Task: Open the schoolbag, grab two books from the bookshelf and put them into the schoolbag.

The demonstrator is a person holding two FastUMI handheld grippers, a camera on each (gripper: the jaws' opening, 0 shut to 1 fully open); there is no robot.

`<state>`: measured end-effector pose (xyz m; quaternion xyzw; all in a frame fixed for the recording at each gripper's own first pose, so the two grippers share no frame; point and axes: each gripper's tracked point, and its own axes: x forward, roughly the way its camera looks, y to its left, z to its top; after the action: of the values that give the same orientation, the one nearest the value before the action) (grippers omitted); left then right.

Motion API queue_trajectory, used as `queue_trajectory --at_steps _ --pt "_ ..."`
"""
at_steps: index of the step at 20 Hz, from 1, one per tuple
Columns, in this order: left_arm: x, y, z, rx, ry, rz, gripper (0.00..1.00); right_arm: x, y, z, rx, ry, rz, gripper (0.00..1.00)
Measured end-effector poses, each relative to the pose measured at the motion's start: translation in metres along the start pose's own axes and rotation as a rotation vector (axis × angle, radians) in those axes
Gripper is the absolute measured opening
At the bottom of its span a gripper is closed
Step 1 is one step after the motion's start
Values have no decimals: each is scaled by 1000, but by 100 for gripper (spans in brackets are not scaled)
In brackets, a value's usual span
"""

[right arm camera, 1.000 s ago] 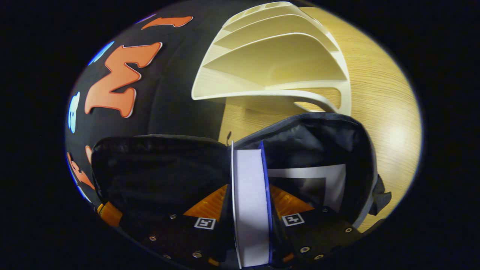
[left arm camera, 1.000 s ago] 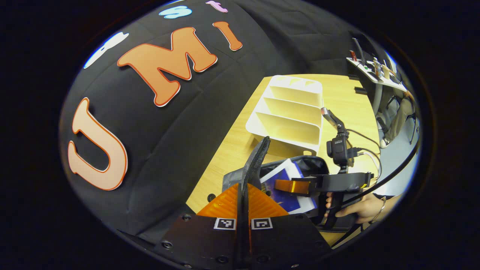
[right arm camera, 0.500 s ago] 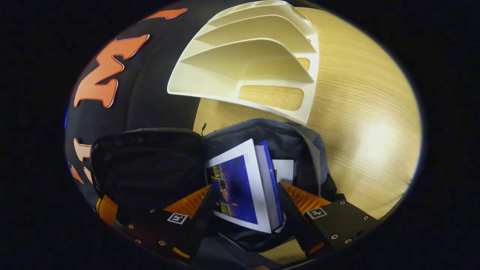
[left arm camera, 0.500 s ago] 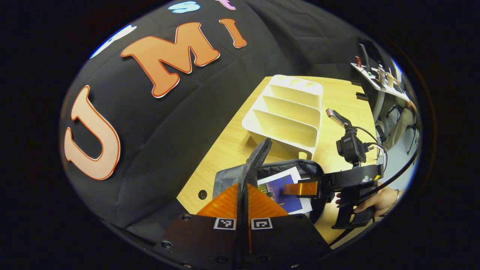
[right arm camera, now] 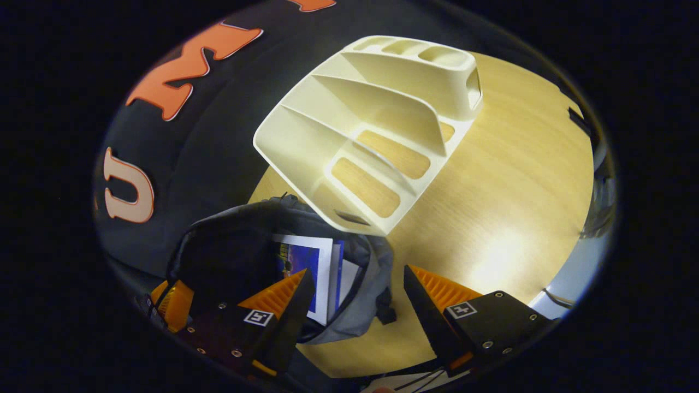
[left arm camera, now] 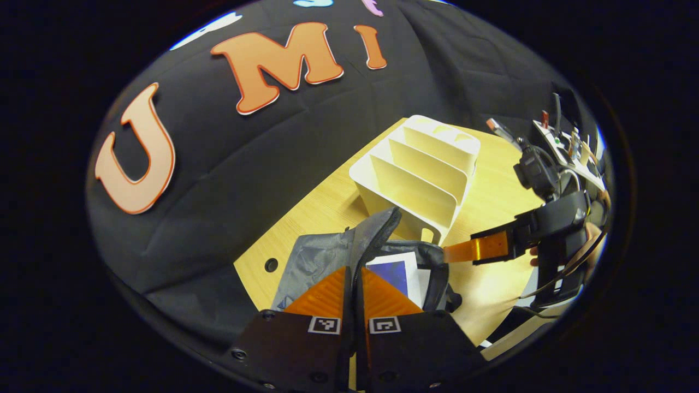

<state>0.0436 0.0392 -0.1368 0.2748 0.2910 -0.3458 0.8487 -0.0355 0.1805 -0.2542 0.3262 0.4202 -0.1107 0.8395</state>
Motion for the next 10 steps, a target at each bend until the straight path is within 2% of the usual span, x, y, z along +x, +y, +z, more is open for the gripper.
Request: queue_trajectory --at_steps 1,2,3,4,5,8,9,10 --pt "1 -9 -5 -45 3 -5 10 -7 -7 5 -59 8 -26 98" --pt "1 -18 -10 -93 9 -14 29 -13 -13 10 -109 21 -47 98" --pt "4 -27 -16 -149 16 -23 43 -20 -17 17 -152 27 -58 99" --pt "7 -38 -20 -211 24 -36 41 -26 -20 24 -185 33 -64 98" --pt "9 -49 -25 -272 35 -51 48 -31 -24 33 -216 32 -65 99" --pt "13 -67 -34 -386 55 -18 71 -45 -44 69 -323 -7 -96 99" --pt "18 -70 -26 -418 49 0 86 -49 -51 83 -366 -26 -108 98" --pt "15 -76 -18 -452 32 25 89 -55 -55 99 -404 -49 -108 99"
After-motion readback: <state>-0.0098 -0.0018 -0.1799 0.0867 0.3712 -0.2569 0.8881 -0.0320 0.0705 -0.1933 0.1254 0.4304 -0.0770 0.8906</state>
